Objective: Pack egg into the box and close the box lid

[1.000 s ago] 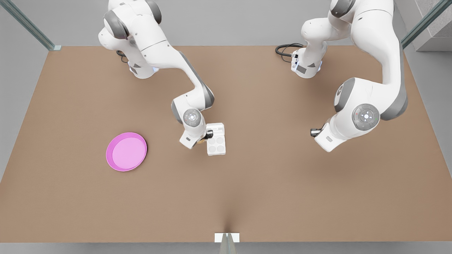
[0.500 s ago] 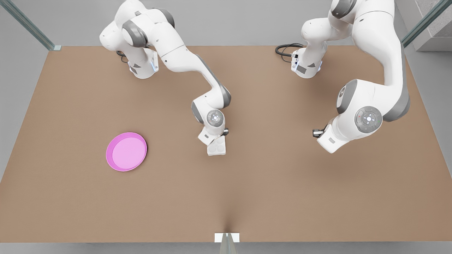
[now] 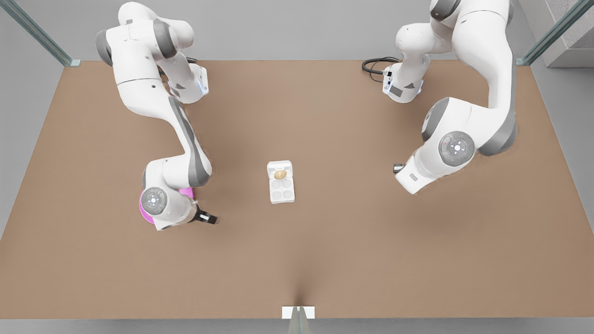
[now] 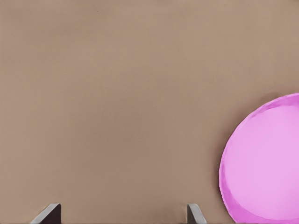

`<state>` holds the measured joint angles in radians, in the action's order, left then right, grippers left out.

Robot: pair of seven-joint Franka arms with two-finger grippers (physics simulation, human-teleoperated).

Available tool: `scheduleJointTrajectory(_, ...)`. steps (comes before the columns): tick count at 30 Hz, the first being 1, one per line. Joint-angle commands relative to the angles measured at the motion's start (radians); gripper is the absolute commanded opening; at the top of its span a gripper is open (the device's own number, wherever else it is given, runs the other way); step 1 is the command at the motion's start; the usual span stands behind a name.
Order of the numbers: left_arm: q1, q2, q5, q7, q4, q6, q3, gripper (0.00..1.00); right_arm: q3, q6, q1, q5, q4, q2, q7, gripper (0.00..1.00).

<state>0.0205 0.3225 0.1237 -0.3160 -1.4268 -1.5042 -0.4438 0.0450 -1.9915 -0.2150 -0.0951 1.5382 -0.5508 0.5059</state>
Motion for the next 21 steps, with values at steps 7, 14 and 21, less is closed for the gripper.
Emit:
scheduleJointTrajectory(7, 0.539, 0.165, -0.039, -1.034, 0.009, -0.099, -0.142, 0.21, -0.028, 0.416, 0.238, 0.124, -0.082, 0.342, -0.636, 1.00)
scheduleJointTrajectory(14, 0.587, 0.395, 0.077, -1.040, 0.017, -0.358, -0.085, 0.21, -0.128, 0.415, 0.239, 0.129, -0.059, 0.376, -0.621, 1.00)
scheduleJointTrajectory(21, 0.587, 0.471, 0.129, -1.025, 0.089, -0.386, -0.067, 0.21, -0.171, 0.356, 0.232, 0.138, -0.087, 0.391, -0.619, 1.00)
